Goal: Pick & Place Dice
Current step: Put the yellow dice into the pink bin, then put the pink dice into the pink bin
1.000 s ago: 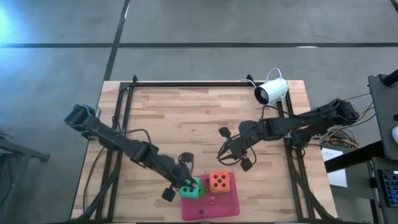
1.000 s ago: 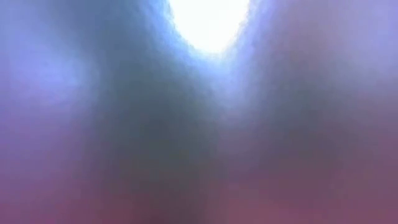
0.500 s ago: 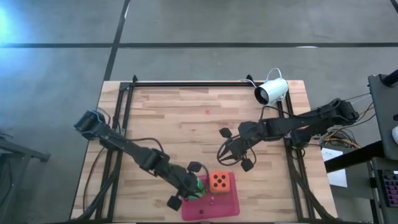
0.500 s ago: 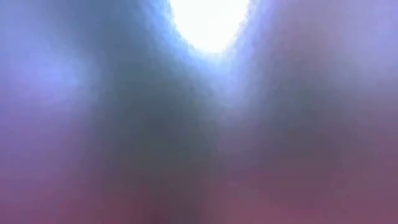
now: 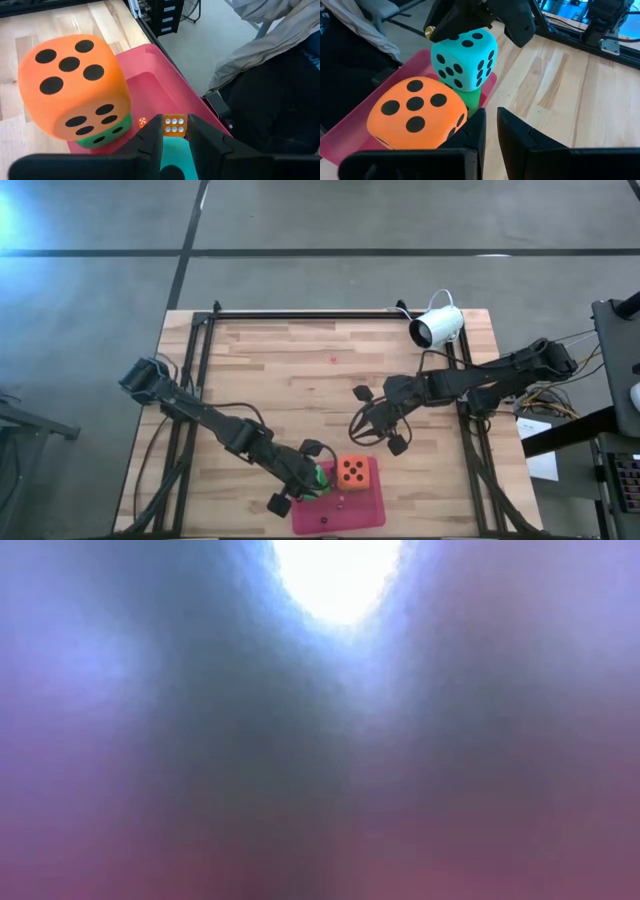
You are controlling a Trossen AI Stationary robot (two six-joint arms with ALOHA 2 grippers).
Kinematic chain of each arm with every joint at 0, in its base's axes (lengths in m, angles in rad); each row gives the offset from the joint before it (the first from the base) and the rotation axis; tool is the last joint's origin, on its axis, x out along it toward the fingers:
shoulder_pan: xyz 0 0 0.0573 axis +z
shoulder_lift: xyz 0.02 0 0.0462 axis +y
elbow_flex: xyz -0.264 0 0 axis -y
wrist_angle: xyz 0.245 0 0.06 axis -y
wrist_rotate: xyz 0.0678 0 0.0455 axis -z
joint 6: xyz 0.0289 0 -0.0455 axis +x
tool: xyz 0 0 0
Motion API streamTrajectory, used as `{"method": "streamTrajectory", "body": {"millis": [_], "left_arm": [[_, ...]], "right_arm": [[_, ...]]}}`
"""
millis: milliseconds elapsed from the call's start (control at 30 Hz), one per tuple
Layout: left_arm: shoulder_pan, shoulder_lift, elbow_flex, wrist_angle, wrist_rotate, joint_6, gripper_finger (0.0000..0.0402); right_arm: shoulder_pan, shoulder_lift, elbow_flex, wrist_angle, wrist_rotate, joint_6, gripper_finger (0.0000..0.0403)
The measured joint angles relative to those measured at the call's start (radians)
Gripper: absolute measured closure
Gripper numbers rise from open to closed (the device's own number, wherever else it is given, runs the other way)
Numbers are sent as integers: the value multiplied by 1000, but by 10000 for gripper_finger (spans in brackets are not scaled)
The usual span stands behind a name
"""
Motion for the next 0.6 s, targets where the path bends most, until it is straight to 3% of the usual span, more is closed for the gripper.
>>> {"method": "streamTrajectory", "body": {"millis": [600], "left_arm": [[0,0,0,-37,-1,0,270]], "right_arm": [[0,0,0,0,0,0,360]]}}
